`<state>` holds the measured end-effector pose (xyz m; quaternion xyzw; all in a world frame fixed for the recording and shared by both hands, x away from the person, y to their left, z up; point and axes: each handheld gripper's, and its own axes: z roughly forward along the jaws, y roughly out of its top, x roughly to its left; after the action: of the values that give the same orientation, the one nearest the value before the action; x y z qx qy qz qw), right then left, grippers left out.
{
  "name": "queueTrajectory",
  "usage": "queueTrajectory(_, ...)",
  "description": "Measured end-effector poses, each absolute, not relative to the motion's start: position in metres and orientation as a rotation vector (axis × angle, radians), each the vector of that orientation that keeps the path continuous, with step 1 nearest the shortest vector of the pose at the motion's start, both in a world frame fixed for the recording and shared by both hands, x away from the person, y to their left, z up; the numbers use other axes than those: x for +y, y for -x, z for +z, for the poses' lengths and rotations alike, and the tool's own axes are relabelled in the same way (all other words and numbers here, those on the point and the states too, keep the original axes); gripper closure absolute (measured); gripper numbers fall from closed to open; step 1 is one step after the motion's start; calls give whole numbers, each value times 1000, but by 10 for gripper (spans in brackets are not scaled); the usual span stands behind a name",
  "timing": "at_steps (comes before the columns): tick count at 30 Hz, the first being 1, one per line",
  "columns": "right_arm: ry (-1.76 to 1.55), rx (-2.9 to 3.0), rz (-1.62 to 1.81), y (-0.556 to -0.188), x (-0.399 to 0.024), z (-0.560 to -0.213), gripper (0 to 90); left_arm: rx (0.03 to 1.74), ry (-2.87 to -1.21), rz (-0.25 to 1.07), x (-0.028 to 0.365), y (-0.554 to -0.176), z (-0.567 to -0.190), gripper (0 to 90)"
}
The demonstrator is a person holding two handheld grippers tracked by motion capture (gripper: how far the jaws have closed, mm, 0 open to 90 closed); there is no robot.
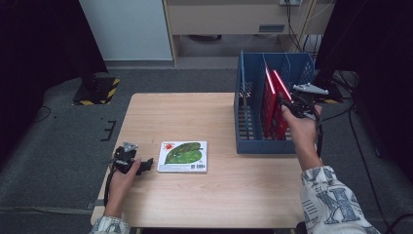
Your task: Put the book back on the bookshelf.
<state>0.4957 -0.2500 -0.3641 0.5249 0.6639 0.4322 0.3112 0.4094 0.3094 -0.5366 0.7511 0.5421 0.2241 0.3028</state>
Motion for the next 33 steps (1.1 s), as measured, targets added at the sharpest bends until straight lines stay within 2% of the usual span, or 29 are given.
queueTrajectory(11,-1348,1790,1107,-500,-241,-351,713,1438,-1990,595,309,-409,-537,4)
queueTrajectory(25,-1353,1768,1054,-503,-240,-351,785,1437,-1992,594,309,-409,-537,3)
queueTrajectory(33,-1381,1702,1074,-507,-246,-352,794,1437,-1989,594,309,-410,-537,3)
